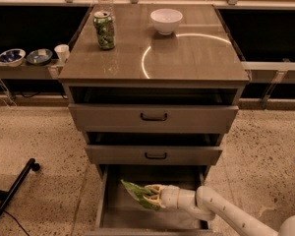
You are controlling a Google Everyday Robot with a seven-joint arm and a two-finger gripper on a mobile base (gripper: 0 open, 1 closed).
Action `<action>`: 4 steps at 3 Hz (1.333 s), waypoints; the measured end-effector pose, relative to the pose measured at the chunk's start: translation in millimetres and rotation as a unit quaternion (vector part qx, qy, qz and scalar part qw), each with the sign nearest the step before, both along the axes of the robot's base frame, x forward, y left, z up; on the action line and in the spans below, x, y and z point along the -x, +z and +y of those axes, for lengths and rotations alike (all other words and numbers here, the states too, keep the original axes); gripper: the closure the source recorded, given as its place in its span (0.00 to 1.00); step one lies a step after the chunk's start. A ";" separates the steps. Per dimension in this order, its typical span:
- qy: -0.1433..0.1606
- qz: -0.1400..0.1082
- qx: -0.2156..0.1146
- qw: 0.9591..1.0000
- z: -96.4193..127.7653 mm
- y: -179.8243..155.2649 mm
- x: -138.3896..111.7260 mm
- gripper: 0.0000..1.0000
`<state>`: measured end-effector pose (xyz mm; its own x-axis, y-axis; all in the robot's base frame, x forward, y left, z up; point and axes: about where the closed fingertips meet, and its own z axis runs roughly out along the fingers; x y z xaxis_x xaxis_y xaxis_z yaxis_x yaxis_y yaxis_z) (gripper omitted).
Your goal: Place green rice chip bag into bottom drawer
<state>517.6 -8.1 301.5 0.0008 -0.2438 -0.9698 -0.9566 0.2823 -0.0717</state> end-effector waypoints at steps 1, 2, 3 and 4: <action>-0.004 0.013 0.004 1.000 -7.5 -17.3 10.0 0.44; -0.022 0.012 0.021 0.999 -17.2 -21.5 13.5 0.21; -0.023 0.012 0.022 0.999 -17.7 -21.8 13.7 0.00; -0.023 0.012 0.022 0.999 -17.6 -21.8 13.7 0.00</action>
Offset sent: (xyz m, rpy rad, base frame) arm -0.0164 -0.0345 -0.0267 -0.0894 0.0183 -0.0943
